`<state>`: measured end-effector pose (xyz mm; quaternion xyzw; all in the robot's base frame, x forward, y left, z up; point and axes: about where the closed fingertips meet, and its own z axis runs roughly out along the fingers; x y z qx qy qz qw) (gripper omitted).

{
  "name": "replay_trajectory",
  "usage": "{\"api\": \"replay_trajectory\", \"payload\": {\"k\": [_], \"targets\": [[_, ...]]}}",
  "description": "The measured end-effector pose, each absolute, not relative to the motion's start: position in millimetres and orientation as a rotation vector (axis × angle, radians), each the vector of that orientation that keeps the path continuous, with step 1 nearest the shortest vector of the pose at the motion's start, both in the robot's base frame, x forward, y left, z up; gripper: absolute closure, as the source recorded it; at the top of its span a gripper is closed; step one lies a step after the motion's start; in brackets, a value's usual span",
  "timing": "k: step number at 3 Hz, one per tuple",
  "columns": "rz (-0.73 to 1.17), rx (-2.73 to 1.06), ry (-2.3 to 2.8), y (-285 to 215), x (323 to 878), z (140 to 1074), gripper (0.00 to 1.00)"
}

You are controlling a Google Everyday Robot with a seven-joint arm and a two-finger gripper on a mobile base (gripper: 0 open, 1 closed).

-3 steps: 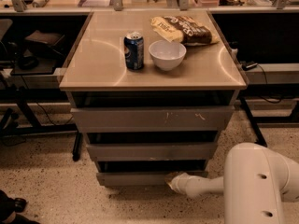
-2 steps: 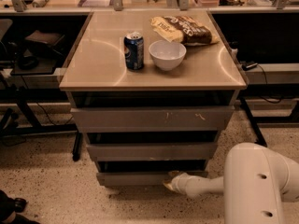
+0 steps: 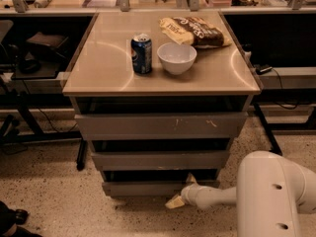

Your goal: Open bottom drawer

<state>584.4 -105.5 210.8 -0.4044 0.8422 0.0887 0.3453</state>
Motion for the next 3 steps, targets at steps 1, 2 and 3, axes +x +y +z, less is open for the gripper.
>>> {"api": "replay_trajectory", "payload": {"k": [1, 2, 3], "targets": [[0.165, -1.108, 2.186, -104.6, 593.1, 198.9, 0.0], [0.062, -1.228, 2.202, -102.4, 614.3, 171.9, 0.0], [0.053, -1.29, 2.182, -83.6, 621.6, 171.4, 0.0]]}}
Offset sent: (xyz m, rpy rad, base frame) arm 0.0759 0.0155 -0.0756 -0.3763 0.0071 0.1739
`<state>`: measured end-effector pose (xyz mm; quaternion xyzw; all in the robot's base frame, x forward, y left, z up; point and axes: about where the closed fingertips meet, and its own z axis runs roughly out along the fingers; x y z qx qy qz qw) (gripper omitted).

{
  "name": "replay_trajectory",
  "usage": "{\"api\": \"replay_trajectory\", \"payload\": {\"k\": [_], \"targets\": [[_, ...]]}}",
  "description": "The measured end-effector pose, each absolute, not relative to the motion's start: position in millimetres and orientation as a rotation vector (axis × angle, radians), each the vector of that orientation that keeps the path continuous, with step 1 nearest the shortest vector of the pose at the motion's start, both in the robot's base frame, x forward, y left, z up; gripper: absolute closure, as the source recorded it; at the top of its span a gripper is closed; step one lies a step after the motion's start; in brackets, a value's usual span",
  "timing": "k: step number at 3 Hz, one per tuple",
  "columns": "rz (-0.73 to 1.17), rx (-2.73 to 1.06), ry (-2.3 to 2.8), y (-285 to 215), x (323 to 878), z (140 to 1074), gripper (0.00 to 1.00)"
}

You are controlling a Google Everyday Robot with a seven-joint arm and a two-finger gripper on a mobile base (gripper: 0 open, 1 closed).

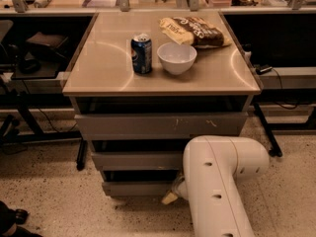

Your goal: Open bottom drawer

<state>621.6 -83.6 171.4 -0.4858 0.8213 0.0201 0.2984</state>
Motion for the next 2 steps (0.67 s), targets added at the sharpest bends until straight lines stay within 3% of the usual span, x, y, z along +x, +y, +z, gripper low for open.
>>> {"api": "replay_trajectory", "payload": {"k": [1, 2], "targets": [[0.054, -1.29, 2.182, -83.1, 621.5, 171.3, 0.0], [0.054, -1.29, 2.182, -83.1, 621.4, 171.3, 0.19]]}}
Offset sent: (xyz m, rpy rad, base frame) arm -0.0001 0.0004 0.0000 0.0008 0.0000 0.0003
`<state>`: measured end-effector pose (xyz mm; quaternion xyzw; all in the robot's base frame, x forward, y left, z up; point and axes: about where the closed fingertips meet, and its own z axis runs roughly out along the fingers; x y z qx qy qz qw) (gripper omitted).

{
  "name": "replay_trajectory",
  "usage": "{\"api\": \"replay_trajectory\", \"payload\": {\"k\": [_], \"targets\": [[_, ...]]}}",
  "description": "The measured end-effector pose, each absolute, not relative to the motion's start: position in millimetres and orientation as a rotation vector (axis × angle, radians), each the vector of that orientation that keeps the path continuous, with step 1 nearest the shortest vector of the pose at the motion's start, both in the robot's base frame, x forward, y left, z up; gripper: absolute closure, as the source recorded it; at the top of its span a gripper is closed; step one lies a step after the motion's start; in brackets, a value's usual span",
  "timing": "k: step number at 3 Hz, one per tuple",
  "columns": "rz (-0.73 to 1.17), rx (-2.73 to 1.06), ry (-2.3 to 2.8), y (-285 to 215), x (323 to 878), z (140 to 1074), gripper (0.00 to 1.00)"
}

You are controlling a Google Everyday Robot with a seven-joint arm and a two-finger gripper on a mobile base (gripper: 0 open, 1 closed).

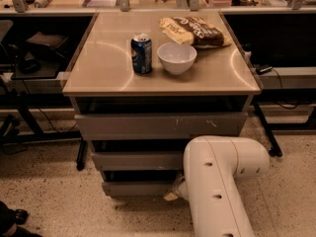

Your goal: Open bottom drawer

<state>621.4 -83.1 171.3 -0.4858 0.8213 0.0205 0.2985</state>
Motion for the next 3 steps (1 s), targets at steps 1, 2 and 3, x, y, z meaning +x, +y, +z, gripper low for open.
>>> {"api": "replay_trajectory", "payload": {"k": [1, 2, 3], "targets": [[0.054, -1.29, 2.182, -83.1, 621.4, 171.3, 0.42], [0.054, -1.29, 2.182, -83.1, 621.4, 171.3, 0.66], [0.054, -1.29, 2.182, -83.1, 621.4, 171.3, 0.89]]}}
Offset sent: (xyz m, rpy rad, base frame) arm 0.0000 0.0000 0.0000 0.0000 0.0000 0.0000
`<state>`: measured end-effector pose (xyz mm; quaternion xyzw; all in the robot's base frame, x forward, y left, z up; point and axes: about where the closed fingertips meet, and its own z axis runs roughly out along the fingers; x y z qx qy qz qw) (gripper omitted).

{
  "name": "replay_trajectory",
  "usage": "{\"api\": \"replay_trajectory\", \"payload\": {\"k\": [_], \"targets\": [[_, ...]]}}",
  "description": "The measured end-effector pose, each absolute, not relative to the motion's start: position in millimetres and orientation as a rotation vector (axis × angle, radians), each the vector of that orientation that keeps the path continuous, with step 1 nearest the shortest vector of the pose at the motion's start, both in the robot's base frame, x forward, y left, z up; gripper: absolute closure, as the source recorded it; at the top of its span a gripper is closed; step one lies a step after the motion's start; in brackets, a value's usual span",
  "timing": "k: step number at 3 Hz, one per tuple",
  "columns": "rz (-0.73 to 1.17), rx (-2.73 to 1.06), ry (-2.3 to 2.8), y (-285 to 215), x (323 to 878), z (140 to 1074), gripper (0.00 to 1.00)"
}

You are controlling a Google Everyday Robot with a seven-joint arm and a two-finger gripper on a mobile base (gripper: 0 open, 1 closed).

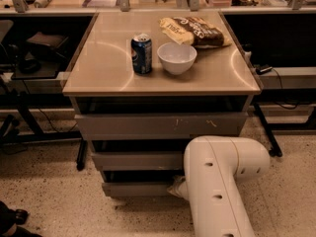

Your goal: Open bottom drawer

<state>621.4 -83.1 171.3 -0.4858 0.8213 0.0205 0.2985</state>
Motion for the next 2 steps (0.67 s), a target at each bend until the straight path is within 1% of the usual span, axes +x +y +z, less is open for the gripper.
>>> {"api": "replay_trajectory", "payload": {"k": [1, 2], "targets": [[0.052, -1.285, 2.183, -84.0, 615.7, 169.7, 1.0], [0.037, -1.243, 2.187, -91.1, 592.2, 167.4, 1.0]]}}
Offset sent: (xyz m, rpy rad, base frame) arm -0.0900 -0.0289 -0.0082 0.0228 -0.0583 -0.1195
